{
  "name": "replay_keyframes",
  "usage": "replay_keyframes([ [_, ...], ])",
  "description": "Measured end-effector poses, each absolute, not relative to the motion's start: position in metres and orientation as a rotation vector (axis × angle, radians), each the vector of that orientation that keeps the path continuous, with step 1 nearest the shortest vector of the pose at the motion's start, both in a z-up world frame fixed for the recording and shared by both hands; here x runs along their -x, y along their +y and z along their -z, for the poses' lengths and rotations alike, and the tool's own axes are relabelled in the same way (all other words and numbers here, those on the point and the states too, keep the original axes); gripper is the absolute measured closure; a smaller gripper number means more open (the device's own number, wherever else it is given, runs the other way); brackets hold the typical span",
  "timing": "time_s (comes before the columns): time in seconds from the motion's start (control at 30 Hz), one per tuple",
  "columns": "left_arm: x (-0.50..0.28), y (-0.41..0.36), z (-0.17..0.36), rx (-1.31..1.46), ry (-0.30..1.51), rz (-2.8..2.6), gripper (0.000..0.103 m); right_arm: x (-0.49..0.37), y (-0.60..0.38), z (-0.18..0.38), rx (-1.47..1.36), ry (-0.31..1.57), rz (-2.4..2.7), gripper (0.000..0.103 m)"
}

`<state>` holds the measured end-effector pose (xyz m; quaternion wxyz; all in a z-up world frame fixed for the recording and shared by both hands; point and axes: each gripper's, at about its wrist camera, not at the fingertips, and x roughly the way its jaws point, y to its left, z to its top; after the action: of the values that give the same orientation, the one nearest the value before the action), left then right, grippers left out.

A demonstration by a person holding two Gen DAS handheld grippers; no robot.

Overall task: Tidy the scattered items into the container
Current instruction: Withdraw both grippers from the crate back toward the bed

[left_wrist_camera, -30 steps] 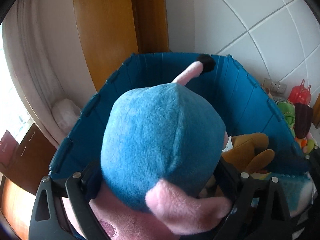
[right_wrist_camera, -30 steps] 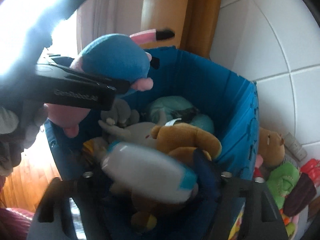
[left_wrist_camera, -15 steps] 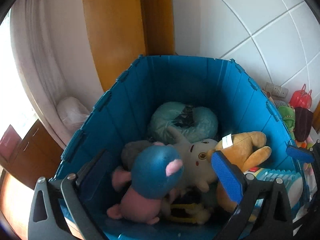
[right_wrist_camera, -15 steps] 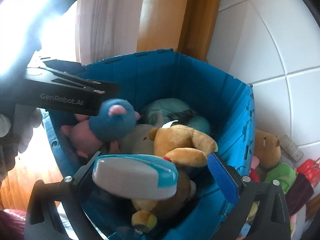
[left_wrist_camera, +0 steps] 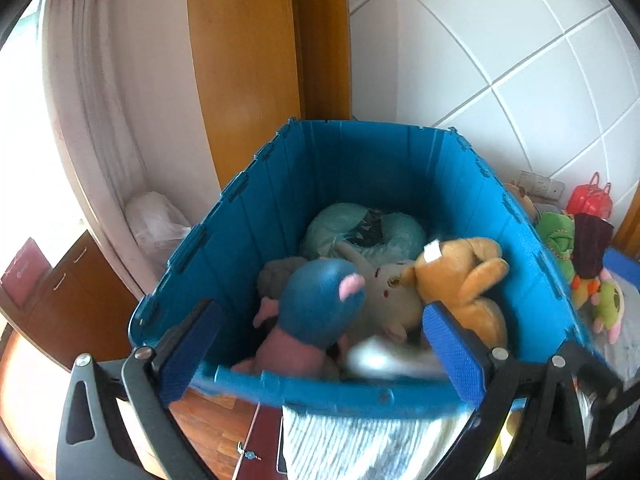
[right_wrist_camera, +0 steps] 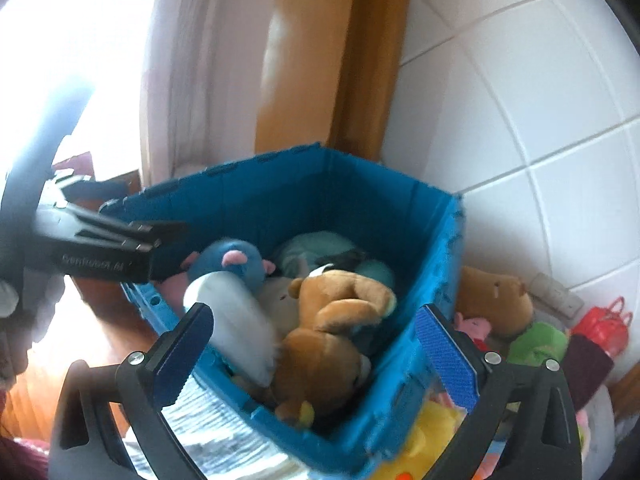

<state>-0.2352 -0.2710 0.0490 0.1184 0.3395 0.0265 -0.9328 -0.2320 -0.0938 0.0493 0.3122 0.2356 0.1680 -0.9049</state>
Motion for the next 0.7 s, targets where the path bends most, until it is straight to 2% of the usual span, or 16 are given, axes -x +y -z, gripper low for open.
replay_keyframes([
  [0.27,0.19,-0.248,-0.04,-0.985,0.071,2.795,0.0,0.186,-0.061,-0.049,-0.632,0.436,2.493,0.001],
  [0.5,0.143,-0.214,-0.008,-0.992,0.068,2.895,0.0,0.141,-0.029,-0.023,-0.675,0.432,2.606,0.001],
  [0.6,0.13,-0.195,0.004,-1.079,0.1,2.933,0.0,0.12,-0.014,-0.005,-0.753,0.441,2.647,0.001],
  [0.7,0.12,-0.168,0.01,-1.1,0.051,2.943,0.0,0.102,0.005,0.004,-0.831,0.457,2.654,0.001],
])
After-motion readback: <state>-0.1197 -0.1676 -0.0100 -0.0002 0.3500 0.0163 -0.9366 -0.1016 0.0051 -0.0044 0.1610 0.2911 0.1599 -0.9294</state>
